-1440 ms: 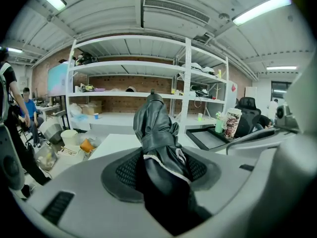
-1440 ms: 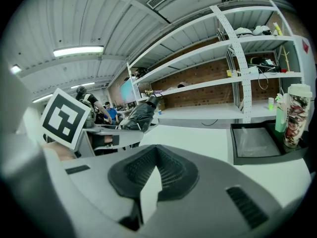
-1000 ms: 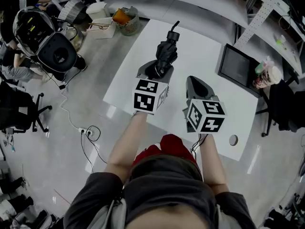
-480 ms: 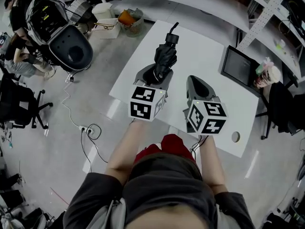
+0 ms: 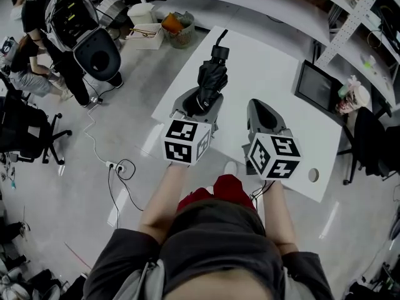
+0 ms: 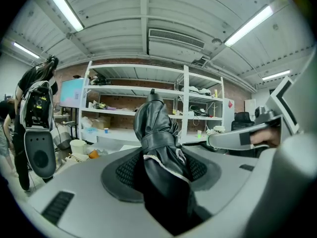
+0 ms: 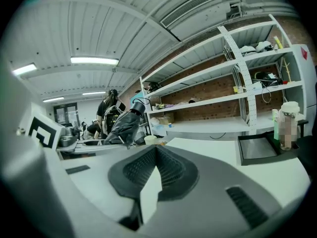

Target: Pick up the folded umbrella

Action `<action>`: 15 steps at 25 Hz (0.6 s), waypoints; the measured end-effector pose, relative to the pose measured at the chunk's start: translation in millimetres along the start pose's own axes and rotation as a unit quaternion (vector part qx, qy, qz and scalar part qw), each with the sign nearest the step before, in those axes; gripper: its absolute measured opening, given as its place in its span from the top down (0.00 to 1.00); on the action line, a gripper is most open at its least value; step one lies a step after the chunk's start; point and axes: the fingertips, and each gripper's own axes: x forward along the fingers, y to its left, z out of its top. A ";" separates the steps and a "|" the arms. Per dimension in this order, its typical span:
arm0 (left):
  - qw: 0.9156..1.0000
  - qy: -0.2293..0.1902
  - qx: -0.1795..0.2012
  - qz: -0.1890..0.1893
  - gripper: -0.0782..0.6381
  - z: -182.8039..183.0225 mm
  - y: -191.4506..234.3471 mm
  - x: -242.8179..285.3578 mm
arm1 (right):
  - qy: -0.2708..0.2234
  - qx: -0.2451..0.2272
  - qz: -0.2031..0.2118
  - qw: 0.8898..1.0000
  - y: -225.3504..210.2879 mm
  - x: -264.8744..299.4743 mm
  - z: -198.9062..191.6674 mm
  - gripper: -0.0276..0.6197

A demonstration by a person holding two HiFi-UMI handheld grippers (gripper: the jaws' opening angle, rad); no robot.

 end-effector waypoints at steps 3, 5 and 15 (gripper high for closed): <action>1.000 -0.004 0.000 0.000 0.59 4.9 -3.1 -8.3 | -0.001 -0.001 0.006 1.000 3.6 -5.8 4.7 0.93; 1.000 -0.005 0.003 0.001 0.59 4.5 -1.6 -15.0 | 0.000 -0.002 0.008 1.000 9.4 -7.1 3.7 0.93; 1.000 -0.018 0.007 0.010 0.59 9.1 5.9 -50.3 | -0.001 -0.005 0.013 1.000 28.9 -18.1 0.2 0.93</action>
